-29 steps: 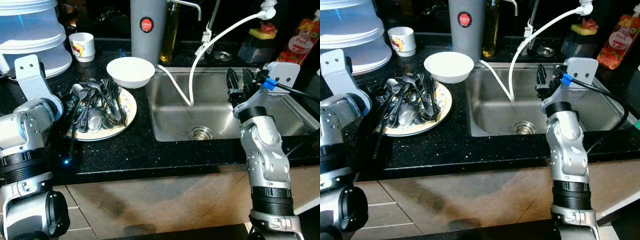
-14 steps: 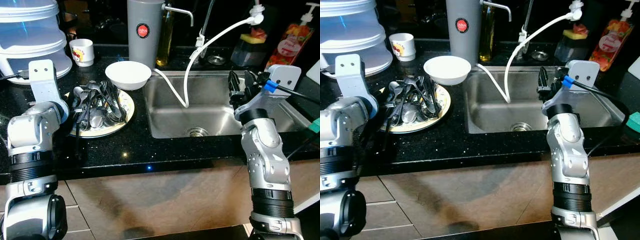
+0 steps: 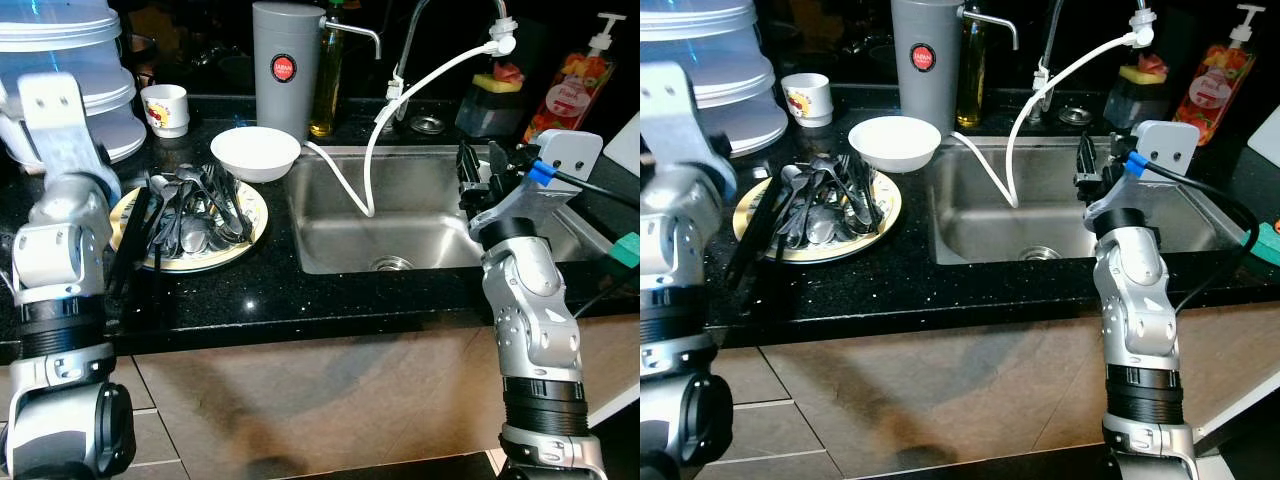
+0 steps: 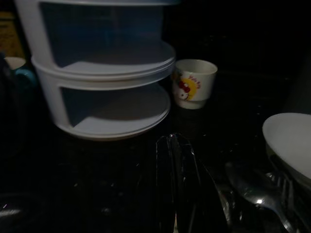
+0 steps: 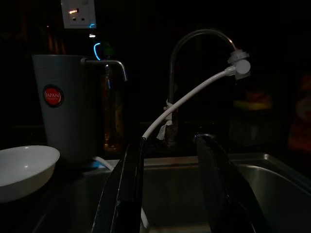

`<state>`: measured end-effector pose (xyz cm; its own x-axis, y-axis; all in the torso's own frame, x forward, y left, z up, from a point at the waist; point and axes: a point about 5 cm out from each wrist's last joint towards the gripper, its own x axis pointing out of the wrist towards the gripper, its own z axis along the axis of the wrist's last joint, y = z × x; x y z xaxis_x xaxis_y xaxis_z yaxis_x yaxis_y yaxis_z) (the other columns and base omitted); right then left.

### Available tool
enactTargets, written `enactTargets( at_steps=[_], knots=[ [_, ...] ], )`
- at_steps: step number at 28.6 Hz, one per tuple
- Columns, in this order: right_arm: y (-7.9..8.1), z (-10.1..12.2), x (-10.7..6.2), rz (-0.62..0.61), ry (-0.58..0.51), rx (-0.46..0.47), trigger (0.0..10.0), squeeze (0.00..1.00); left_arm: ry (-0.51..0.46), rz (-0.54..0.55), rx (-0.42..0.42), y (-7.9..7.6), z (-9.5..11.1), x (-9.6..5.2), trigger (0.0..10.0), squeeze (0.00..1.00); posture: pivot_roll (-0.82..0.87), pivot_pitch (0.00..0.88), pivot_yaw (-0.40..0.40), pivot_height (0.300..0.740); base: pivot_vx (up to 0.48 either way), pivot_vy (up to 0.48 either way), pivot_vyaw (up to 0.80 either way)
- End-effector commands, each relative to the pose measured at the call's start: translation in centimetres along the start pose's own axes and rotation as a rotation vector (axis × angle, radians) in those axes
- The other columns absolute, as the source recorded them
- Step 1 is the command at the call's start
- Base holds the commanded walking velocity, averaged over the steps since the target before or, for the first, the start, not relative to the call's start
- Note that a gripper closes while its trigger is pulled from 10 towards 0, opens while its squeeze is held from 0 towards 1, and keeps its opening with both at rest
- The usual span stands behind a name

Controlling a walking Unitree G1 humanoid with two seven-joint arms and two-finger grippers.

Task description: Kitchen organization

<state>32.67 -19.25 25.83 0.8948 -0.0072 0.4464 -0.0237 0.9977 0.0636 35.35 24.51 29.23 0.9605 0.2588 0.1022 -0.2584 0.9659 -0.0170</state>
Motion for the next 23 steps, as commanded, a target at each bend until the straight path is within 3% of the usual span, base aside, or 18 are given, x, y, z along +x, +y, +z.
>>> enactTargets(
  at_steps=[1, 2, 5, 6, 17, 18, 23],
  knots=[
    [-0.2, 0.1, -0.1, -0.011, -0.009, -0.003, 10.0, 0.00, 0.005, -0.033, 0.007, -0.6, 0.0, 0.0, 10.0, 0.00, 0.06, 0.000, -0.037, 0.740, 0.000, 0.000, 0.00],
    [-0.2, 0.1, -0.1, -0.013, -0.012, -0.003, 10.0, 0.00, 0.071, -0.047, 0.008, -1.1, -0.9, 0.1, 10.0, 0.00, 0.06, 0.000, -0.037, 0.740, 0.000, 0.000, 0.00],
    [-0.3, 0.2, -0.1, -0.014, -0.016, -0.001, 10.0, 0.00, 0.144, -0.044, 0.024, -1.4, -2.1, 0.0, 10.0, 0.01, 0.06, 0.000, -0.040, 0.740, 0.000, 0.000, 0.00],
    [-0.3, 0.3, 0.0, -0.014, -0.019, 0.000, 10.0, 0.00, 0.181, -0.035, 0.026, -1.6, -2.9, -0.1, 10.0, 1.00, 0.07, 0.000, -0.042, 0.740, 0.000, 0.000, 0.00],
    [0.2, -0.1, -0.1, 0.005, 0.002, 0.004, 10.0, 0.00, 0.287, -0.015, 0.124, -0.9, -4.6, -1.3, 10.0, 1.00, 0.08, 0.000, -0.050, 0.740, 0.000, 0.000, 0.00],
    [0.1, -0.1, -0.1, 0.004, 0.002, 0.004, 10.0, 0.00, 0.318, -0.019, 0.118, -1.0, -4.7, -1.5, 10.0, 0.00, 0.08, 0.000, -0.050, 0.740, 0.000, 0.000, 0.00],
    [0.1, -0.2, -0.1, 0.003, 0.004, 0.002, 10.0, 0.00, 0.374, -0.004, 0.100, -0.7, -5.5, -1.5, 10.0, 0.00, 0.07, 0.000, -0.045, 0.740, 0.000, 0.000, 0.00]
  ],
)
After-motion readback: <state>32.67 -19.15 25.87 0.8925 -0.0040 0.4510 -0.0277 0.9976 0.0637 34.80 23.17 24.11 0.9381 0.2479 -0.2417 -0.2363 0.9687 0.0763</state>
